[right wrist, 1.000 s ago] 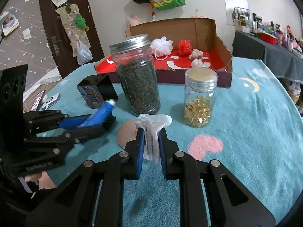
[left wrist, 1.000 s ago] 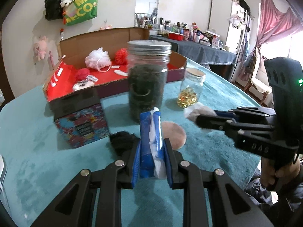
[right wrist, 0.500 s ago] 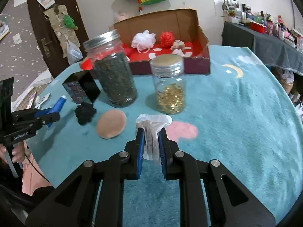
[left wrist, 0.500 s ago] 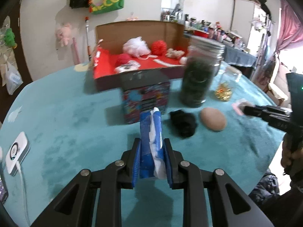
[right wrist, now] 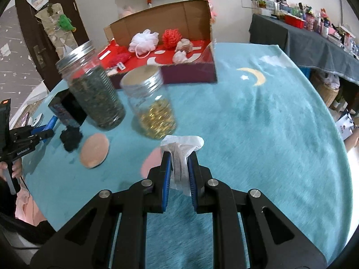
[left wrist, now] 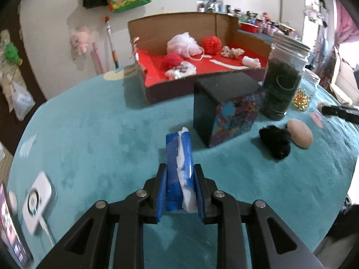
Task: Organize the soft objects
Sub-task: 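Lift and carry the tissue pack and cloth toward the box with both tools, then open both tools to drop the tissue pack and cloth into the box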
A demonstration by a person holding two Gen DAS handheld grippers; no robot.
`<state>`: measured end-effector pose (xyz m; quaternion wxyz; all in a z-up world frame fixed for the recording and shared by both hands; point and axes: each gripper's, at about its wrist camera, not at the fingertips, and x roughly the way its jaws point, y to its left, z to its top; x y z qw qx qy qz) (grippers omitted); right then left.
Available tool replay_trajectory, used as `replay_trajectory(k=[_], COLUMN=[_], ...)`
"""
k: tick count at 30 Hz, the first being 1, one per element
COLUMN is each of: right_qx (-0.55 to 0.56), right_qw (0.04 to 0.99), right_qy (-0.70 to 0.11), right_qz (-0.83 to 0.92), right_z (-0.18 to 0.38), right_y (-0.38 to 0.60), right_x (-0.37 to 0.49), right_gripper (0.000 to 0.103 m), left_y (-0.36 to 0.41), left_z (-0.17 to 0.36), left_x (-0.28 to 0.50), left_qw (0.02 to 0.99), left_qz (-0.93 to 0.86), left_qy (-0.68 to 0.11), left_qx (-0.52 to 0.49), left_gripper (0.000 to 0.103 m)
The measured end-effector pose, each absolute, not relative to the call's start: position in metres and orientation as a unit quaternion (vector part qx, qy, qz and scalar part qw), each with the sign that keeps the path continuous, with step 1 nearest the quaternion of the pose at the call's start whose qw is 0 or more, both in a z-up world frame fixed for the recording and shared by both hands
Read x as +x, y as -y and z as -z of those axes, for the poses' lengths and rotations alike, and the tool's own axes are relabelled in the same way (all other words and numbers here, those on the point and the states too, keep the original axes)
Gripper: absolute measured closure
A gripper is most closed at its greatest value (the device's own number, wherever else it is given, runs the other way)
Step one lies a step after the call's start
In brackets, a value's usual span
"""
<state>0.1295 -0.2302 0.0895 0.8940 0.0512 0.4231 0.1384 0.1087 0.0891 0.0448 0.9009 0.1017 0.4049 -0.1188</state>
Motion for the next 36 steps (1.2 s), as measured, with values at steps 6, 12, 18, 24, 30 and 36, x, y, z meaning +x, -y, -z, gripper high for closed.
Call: replay_trajectory(k=[6,12,18,24,30,36], right_qx=[0.043,0.033,0.030,0.026,0.031,0.037], right_qw=[0.899,0.899,0.897,0.893,0.889,0.885], right_qy=[-0.408,-0.400,-0.393,-0.389,-0.388,-0.381], right_qz=[-0.153,-0.175,-0.202,-0.225,-0.243,-0.266], right_z=[-0.098,-0.103,-0.109,-0.115,-0.121,-0.138], right_y=[0.241,0.244,0.243,0.238,0.232,0.221], right_x=[0.150,0.174,0.195,0.210,0.224,0.246], right_gripper=[0.088,0.088,0.088,0.089,0.088,0.088], left_y=[-0.092,-0.096,-0.096,-0.095,-0.093,-0.068], left_z=[-0.050,-0.055,-0.059,-0.067,-0.082,-0.098], left_x=[0.137,0.161,0.177,0.186,0.192,0.209], left_qw=[0.898,0.896,0.894,0.894,0.897,0.890], left_qz=[0.138,0.155,0.172,0.187,0.206,0.226], left_qy=[-0.399,-0.394,-0.387,-0.373,-0.359,-0.364], left_qx=[0.125,0.133,0.146,0.160,0.157,0.155], left_gripper=[0.079,0.079,0.079,0.079,0.079,0.079])
